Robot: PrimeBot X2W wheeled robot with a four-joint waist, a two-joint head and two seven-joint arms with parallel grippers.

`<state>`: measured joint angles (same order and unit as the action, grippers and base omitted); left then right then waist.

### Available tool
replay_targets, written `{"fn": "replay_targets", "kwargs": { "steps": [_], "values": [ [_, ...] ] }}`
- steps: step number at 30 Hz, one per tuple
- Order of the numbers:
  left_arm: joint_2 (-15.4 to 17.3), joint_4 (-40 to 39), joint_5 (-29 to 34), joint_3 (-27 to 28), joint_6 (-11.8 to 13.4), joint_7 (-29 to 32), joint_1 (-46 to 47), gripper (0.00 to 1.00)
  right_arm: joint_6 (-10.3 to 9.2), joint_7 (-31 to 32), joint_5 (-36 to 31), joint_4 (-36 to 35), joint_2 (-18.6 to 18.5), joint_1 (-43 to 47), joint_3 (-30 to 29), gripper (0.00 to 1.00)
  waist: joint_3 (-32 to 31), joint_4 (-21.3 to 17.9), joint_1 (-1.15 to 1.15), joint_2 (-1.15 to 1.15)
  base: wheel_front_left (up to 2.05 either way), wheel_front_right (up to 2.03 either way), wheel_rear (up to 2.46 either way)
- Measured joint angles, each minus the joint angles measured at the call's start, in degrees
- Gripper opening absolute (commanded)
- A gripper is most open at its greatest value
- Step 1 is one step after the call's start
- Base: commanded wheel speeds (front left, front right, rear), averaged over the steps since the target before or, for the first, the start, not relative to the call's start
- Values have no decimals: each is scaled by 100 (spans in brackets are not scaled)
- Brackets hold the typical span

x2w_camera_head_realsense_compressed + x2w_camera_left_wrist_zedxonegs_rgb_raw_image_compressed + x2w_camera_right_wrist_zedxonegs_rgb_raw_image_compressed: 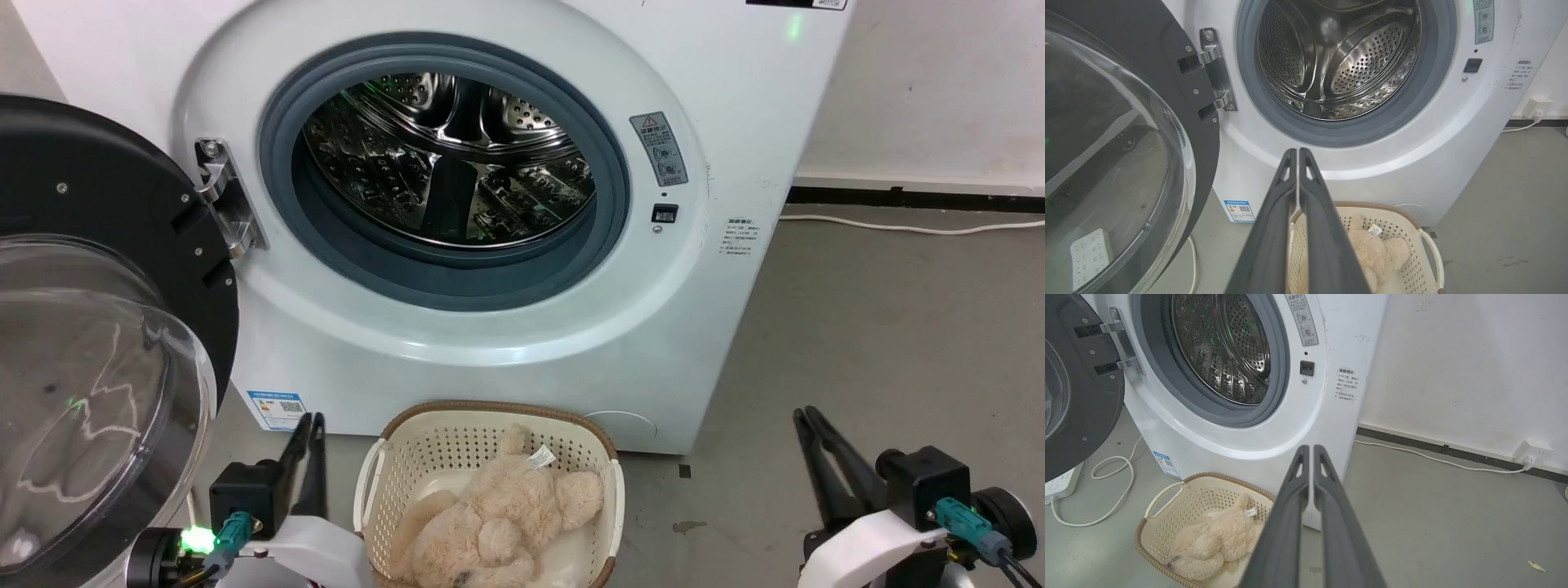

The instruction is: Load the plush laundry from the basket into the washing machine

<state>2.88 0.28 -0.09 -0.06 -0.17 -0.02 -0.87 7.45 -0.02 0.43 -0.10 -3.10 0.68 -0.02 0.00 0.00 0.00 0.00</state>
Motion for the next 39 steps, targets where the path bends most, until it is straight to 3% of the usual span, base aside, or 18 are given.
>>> {"fn": "replay_targets", "kwargs": {
  "steps": [22,39],
  "values": [
    [-1,225,-146,-372,56,-170,-1,100,0,-170,253,-37,0,14,-146,100,173,-137,1,0,0,0,0],
    [-1,1248,-311,-862,52,-267,541,100,-1,-371,619,2,0,-7,-168,100,764,-527,1,0,0,0,0]
  ]
}}
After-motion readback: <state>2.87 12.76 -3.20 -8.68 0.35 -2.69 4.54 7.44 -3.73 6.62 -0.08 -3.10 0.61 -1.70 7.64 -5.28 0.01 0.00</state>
